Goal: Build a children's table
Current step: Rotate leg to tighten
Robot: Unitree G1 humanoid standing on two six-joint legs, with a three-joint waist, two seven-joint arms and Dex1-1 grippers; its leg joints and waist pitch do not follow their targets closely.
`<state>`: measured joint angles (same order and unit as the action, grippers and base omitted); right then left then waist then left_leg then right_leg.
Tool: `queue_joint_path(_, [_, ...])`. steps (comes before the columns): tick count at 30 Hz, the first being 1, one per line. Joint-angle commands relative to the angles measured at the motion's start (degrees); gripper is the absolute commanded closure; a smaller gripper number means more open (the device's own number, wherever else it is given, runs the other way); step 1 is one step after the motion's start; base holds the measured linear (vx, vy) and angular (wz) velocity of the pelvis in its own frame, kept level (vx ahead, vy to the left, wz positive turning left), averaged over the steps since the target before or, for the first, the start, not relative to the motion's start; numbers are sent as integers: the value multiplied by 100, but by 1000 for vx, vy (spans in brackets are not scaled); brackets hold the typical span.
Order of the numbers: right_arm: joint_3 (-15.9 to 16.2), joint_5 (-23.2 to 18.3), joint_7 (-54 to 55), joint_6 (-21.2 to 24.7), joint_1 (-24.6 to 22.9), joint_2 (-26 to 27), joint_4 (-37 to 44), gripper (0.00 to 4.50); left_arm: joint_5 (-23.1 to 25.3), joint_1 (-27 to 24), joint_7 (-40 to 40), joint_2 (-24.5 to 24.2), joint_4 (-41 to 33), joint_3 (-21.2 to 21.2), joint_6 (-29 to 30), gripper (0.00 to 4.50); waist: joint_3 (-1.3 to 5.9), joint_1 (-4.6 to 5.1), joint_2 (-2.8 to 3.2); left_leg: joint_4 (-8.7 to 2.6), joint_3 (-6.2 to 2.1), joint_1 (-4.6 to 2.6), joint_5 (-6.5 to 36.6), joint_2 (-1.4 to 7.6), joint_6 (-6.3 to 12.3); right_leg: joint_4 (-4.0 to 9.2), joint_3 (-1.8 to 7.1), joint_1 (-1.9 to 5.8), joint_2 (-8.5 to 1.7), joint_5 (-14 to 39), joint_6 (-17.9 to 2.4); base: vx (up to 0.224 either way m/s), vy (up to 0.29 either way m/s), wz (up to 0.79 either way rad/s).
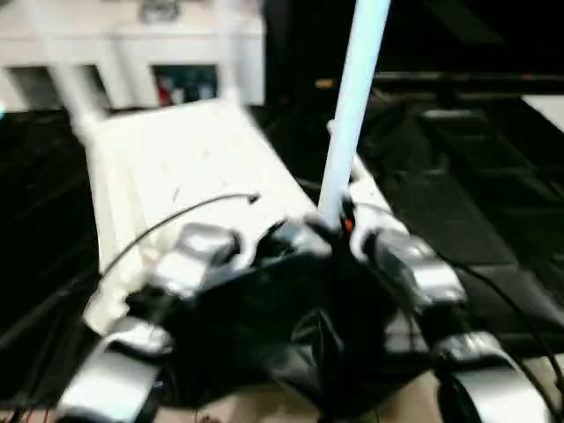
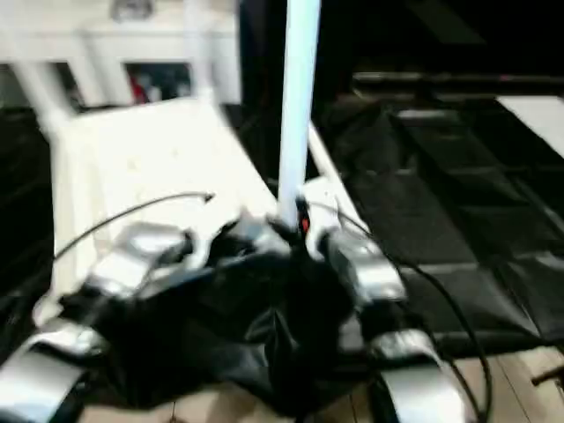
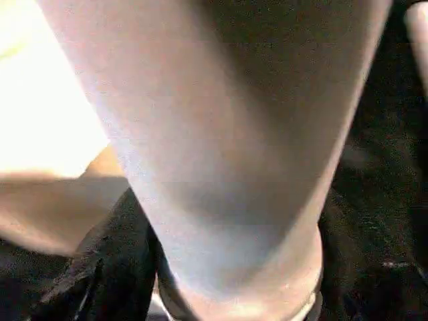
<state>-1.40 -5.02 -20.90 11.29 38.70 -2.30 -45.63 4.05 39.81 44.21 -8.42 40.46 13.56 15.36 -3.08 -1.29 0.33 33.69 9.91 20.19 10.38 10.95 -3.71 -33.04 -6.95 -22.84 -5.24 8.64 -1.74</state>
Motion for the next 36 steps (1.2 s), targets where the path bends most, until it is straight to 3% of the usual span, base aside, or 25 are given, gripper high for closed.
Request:
queue_joint_path(1, [254,61,230,-12,-34,472,-457,178,6,316,-481,264,-28,-95,-134,450,387,-1,29,-387,-88,-25,1676,174,95,518,282,242,-366,2516,-712,0,0,0])
queue_joint_path(4, [268,138,250,-228,32,563,-594,178,49,319,-515,312,8,-71,-197,450,410,-42,20,-382,-63,9,1401,180,223,438,306,293,-362,1956,-908,0,0,0])
queue_joint_path(6, [171,59,194,-372,98,631,-722,122,29,293,-452,342,-17,-64,-263,450,413,-51,4,-382,-54,13,1357,181,271,423,309,308,-373,1893,-968,0,0,0])
queue_joint_path(9, [87,-154,-213,-358,90,641,-623,92,-45,189,-191,308,-128,-14,-401,450,403,-62,14,-392,-53,6,1361,192,316,427,309,312,-362,1880,-996,0,0,0])
queue_joint_path(13, [364,97,-552,-566,95,463,-614,63,-121,71,228,172,-288,107,-558,450,399,-41,20,-400,-59,10,1440,196,284,422,311,313,-365,1905,-1016,0,0,0])
queue_joint_path(16, [691,207,-1434,-703,-100,117,-277,63,-217,-105,863,-78,-502,218,-694,450,403,-40,14,-395,-59,21,1415,205,341,412,316,335,-373,1840,-1053,0,0,0])
queue_joint_path(24, [1043,131,-2989,-686,-583,-745,717,63,-400,-415,1961,-618,-941,385,-797,450,395,-134,35,-408,-37,-9,1388,254,381,365,345,314,-356,1574,-1164,0,0,0])
queue_joint_path(29, [1208,-163,-4003,-299,-855,-1259,1390,63,-484,-559,2486,-884,-1142,416,-680,450,385,-232,26,-406,-27,-14,1348,255,406,377,341,331,-346,1664,-1115,0,0,0])
queue_joint_path(31, [1260,-177,-4192,-189,-917,-1378,1549,63,-521,-588,2624,-945,-1194,409,-596,450,387,-260,54,-411,-32,-24,1380,269,357,386,344,310,-356,1731,-1100,0,0,0])
queue_joint_path(36, [1281,-275,-4398,-9,-1003,-1472,1805,90,-666,-667,3004,-1130,-1358,456,-480,450,384,-261,48,-419,-41,-26,1485,252,267,402,337,301,-358,1908,-1051,0,0,0])
